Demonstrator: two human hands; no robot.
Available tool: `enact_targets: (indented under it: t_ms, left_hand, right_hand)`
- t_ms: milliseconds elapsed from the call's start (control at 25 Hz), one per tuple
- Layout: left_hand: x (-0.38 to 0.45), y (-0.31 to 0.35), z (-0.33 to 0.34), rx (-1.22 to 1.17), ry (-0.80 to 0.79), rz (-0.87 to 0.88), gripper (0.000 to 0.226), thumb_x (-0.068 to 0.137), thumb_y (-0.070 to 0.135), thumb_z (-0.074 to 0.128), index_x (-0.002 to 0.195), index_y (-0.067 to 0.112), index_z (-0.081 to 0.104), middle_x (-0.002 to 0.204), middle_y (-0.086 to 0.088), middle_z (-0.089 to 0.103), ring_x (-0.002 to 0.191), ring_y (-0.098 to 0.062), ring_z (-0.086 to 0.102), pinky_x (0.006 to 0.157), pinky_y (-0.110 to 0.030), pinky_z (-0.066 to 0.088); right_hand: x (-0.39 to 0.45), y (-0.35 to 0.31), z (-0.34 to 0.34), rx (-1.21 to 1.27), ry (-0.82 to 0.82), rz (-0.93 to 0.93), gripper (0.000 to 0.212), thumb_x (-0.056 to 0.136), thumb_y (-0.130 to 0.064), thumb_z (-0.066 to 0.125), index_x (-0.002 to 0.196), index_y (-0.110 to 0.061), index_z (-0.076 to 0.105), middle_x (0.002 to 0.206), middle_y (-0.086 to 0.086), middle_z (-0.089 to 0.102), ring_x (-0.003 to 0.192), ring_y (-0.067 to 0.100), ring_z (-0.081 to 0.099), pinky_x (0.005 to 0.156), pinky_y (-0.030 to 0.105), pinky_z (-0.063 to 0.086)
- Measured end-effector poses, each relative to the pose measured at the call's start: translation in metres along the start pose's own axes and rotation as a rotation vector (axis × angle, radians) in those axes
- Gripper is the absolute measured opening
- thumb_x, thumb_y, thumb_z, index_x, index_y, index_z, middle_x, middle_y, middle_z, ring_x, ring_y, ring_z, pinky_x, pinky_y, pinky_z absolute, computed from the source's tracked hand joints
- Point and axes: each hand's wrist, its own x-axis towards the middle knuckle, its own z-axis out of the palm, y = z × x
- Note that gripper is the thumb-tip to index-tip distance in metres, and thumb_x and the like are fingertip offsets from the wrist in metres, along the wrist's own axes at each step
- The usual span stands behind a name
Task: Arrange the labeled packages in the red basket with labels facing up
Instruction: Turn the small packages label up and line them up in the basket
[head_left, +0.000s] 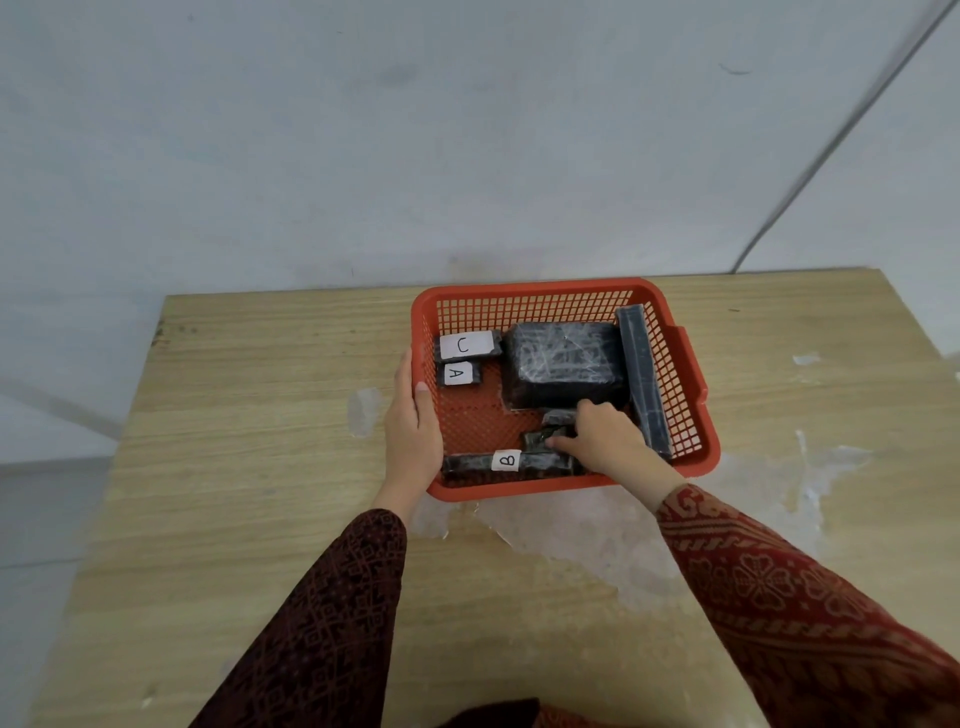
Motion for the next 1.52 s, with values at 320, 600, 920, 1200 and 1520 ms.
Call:
enact_targets:
  t_ms: [320,600,920,1200,1520]
  left_hand:
    - [0.001,-0.003,0.001,0.01,-0.004,-0.008,0.049,0.104,0.031,0.025,0.152,0.03,0.019,0.154,0.005,0.037,0.137,-0.012,0.042,0.114,-0.04,0.036]
    - [0.002,-0.004,0.001,0.006,-0.009,-0.006,0.049,0.103,0.032,0.025,0.152,0.029,0.018,0.159,0.0,0.03,0.144,-0.018,0.033,0.117,-0.045,0.031]
    - [0.001,-0.004,0.002,-0.014,0.015,0.017,0.049,0.104,0.026,0.027,0.152,0.024,0.022,0.157,-0.003,0.035,0.143,-0.019,0.035,0.117,-0.044,0.031]
    - [0.002,-0.005,0.0,-0.013,0.017,0.017,0.049,0.104,0.027,0.027,0.152,0.024,0.022,0.157,-0.003,0.034,0.143,-0.018,0.035,0.116,-0.043,0.032]
    - [0.004,-0.005,0.0,-0.007,0.005,0.011,0.049,0.104,0.029,0.026,0.153,0.026,0.02,0.159,0.001,0.03,0.145,-0.013,0.029,0.119,-0.039,0.027]
  right_hand:
    - [-0.006,0.009,0.0,0.364,0.056,-0.023,0.046,0.073,-0.028,0.081,0.102,-0.011,0.05,0.092,0.007,0.06,0.083,0.024,0.06,0.066,0.032,0.046]
    - [-0.018,0.019,-0.024,0.331,0.327,-0.309,0.021,0.078,-0.02,0.074,0.098,-0.016,0.067,0.088,-0.001,0.054,0.08,0.017,0.055,0.069,0.029,0.042]
    - [-0.02,-0.022,-0.005,0.619,0.281,-0.444,0.028,0.078,-0.008,0.074,0.104,-0.015,0.068,0.091,-0.005,0.068,0.081,0.003,0.061,0.078,0.019,0.05]
    - [-0.002,-0.048,0.02,0.502,0.192,-0.525,0.024,0.082,-0.008,0.07,0.106,-0.006,0.068,0.131,0.01,0.059,0.116,0.021,0.058,0.1,0.023,0.042]
    - [0.011,-0.062,0.011,-0.132,0.144,-0.668,0.024,0.083,-0.005,0.064,0.104,-0.008,0.053,0.129,0.011,0.047,0.079,0.036,0.062,0.066,0.042,0.051]
